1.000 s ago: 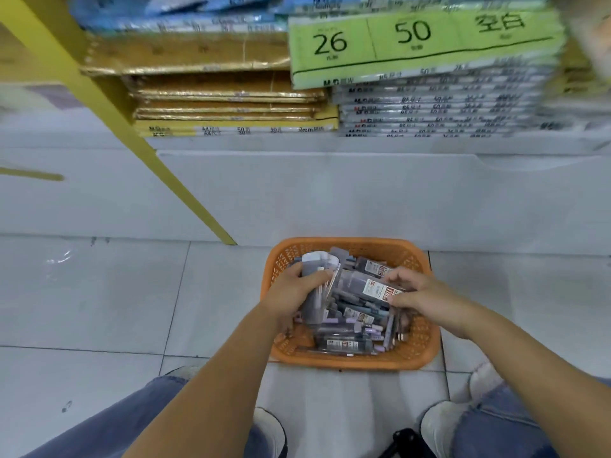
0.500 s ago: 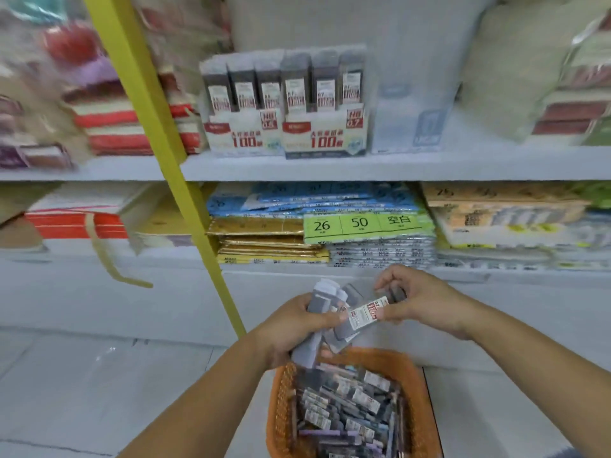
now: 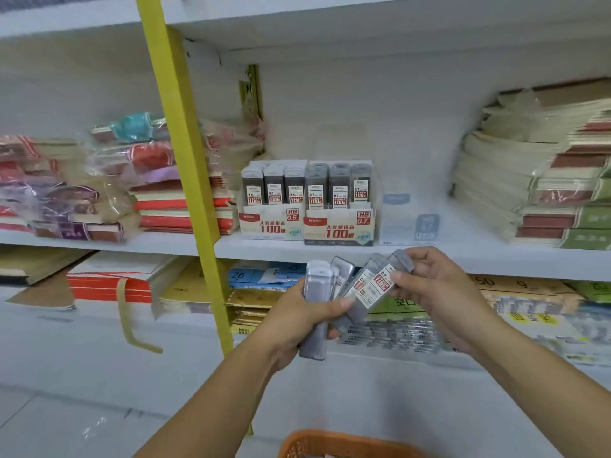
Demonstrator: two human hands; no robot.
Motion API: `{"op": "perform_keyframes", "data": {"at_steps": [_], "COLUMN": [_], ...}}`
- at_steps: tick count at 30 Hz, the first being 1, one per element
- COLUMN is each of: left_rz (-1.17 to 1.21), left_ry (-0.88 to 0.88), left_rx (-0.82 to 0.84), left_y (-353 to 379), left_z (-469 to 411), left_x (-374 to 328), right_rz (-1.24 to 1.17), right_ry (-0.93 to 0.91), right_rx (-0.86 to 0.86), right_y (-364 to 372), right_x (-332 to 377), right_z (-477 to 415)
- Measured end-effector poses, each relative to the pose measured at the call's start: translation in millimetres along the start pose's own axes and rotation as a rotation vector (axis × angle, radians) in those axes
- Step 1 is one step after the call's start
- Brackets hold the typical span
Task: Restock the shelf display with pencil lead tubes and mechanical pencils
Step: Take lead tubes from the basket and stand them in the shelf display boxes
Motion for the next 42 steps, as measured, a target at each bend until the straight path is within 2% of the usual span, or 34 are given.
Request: {"op": "perform_keyframes", "data": {"at_steps": [4,7,10,13,17,23,27,30,32,34,38,42], "left_rz": [0.084,0.12,0.187,0.239,0.233,0.232,0.221,0.216,0.217,0.222,0.209,0.22], "left_ry": [0.091,0.185,0.284,0.347,0.358,0.341,0.329,0.326,0.332,0.337,0.334,0.325], "left_rx": [-0.043,-0.177,-0.286,-0.355,-0.389,-0.414,-0.383,-0.352,-0.324,-0.3,-0.262,-0.228], "left_y": [-5,-21,-38,-51,-61,-66,-62,-57,-54,-51,-44,-37], "left_z": [-10,-16,-21,-24,-26,-26,-25,-23,-22,-21,-21,-19], "left_x": [-8,-23,-36,-44,-47,-47,-48,-48,-50,-52,-55,-54], "right_rz": [0.014,0.098,0.32,0.657,1.038,1.043,1.311,1.447,1.392,1.19,0.72,0.6], "right_ry": [-0.117,-0.374,-0.61,-0.723,-0.732,-0.523,-0.581,-0.632,-0.742,-0.74,-0.388,-0.33], "right_rx": [-0.087,-0.145,-0.133,-0.125,-0.085,0.02,0.019,-0.08,-0.158,-0.112,0.224,0.208], "right_y": [-4,-4,12,37,62,65,73,73,75,79,97,93], "right_x": [32,89,141,163,156,142,138,139,144,143,117,112], "right_z": [-14,-26,-39,-63,-93,-121,-126,-121,-104,-86,-65,-64]}}
Point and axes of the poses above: each hand's wrist, its own z-axis away from the middle knuckle, its own y-axis out of the palm, x = y × z, the point moved 6 cm from there along -z, towards the middle knuckle, and after that the axes turned 4 degrees about z, right-handed, at the moved point
